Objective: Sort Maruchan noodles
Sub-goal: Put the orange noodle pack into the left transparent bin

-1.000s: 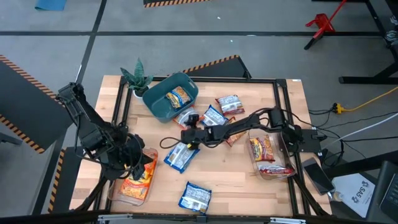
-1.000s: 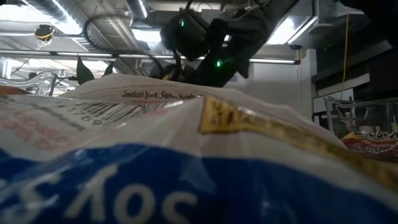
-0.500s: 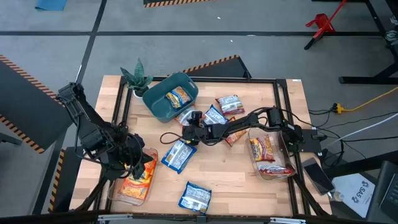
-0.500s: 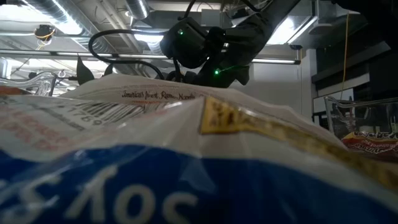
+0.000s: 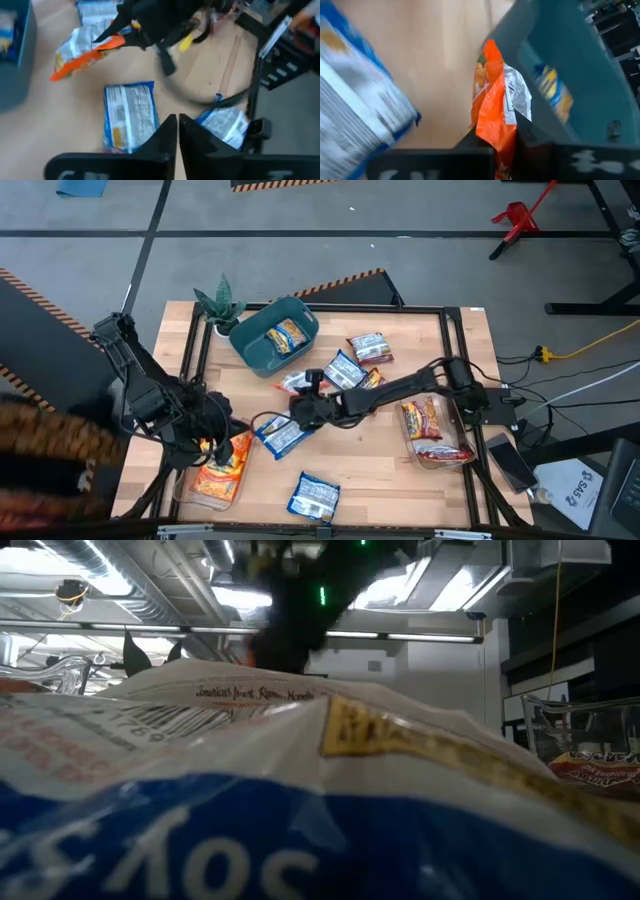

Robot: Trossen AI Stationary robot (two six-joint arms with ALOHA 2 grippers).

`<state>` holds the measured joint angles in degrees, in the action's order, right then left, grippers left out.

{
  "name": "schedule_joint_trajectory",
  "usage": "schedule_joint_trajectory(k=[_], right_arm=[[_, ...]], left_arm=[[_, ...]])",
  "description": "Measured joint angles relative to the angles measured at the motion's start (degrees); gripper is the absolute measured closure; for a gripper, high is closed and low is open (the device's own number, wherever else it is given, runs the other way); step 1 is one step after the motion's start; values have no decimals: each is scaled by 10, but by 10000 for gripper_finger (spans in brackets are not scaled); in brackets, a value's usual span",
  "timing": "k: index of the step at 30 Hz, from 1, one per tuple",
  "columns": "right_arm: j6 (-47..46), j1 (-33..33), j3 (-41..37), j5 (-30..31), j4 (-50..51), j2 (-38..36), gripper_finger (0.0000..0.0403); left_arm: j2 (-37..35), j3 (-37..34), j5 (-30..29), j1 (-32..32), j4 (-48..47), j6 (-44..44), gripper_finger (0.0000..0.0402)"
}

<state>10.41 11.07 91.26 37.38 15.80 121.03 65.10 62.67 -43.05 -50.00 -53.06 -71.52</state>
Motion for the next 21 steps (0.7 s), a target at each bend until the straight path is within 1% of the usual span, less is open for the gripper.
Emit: schedule_joint_trajectory(k=[3, 7, 9, 11, 13, 16, 19, 21], right_arm=[[-29, 15, 45, -6, 62, -35, 399], [-74, 35, 109, -10, 165, -77, 401], [-102, 44, 139, -13, 206, -95, 401], [-129, 55, 165, -27, 239, -114, 401], [-149, 66, 183, -49, 239, -133, 401], [-163, 87, 204, -70, 228, -159, 402], [-165, 108, 214, -76, 203, -181, 402], [-173, 121, 214, -87, 182, -197, 402]], left_arm=[[0, 0, -1, 0, 3, 72, 362], [2, 0, -5, 0, 5, 161, 310], [4, -1, -27, 0, 6, 200, 283], [6, -8, -61, 0, 6, 236, 258], [6, -24, -109, 3, 13, 251, 238], [6, -59, -167, 15, 66, 272, 219], [6, -104, -206, 16, 153, 313, 212], [5, -134, -213, 16, 231, 355, 211]])
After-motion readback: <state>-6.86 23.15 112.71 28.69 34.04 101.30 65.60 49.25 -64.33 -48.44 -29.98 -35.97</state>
